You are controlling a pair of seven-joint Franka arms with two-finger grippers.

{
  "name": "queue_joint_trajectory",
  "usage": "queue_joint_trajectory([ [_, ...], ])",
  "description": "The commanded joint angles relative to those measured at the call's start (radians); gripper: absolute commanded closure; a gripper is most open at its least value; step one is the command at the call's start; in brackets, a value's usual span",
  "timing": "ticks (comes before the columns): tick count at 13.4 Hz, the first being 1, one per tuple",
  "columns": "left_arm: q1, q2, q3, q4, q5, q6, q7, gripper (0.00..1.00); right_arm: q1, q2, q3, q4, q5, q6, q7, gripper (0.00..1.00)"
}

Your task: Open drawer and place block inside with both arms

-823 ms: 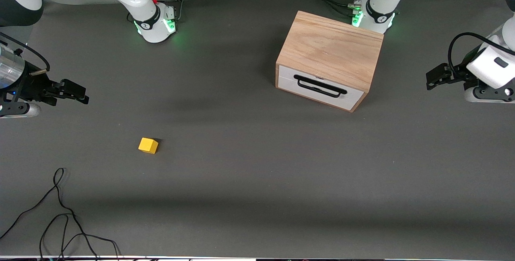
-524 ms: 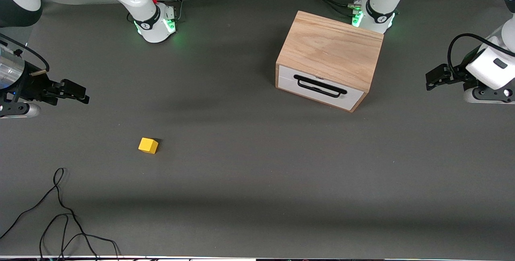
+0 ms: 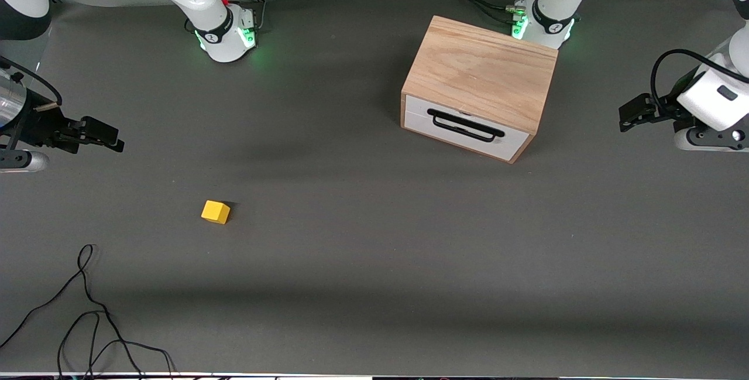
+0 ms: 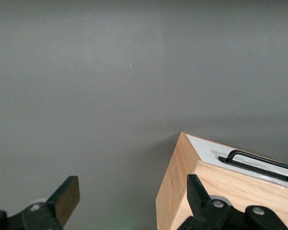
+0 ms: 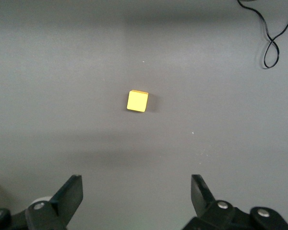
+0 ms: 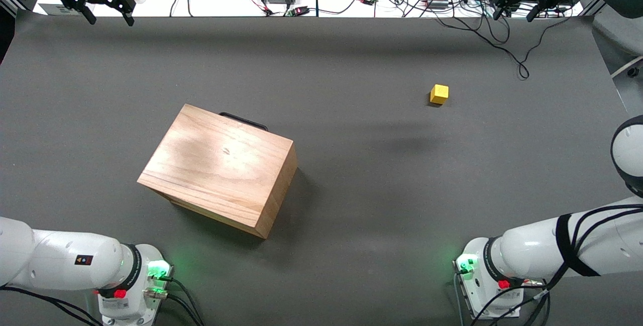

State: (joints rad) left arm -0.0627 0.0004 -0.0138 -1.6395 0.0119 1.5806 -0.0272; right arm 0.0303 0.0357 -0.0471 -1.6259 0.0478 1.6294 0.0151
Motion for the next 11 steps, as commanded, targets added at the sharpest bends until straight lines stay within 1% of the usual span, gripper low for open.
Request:
queue_joint_trajectory([
  [1,-0.005,0.009,0.002,0.023,-0.001,-0.019,0.015,0.0,0.003,0.007,0.0,0.017,0.017,-0.005,-0.009,0.0],
  [5,-0.003,0.009,0.0,0.026,-0.013,-0.034,-0.01,0.0,0.002,0.009,0.0,0.015,0.017,-0.006,-0.007,0.0],
  [6,-0.008,0.006,-0.005,0.026,-0.013,-0.05,-0.042,0.0,0.003,0.009,0.0,0.017,0.012,-0.006,-0.004,0.0],
  [8,-0.022,0.003,-0.059,0.029,-0.013,-0.06,-0.245,0.0,0.005,0.009,0.003,0.015,0.006,-0.006,-0.003,0.0],
  [11,-0.026,0.001,-0.171,0.032,-0.013,-0.067,-0.547,0.0,0.003,0.01,0.003,0.015,0.004,-0.006,0.0,0.0],
])
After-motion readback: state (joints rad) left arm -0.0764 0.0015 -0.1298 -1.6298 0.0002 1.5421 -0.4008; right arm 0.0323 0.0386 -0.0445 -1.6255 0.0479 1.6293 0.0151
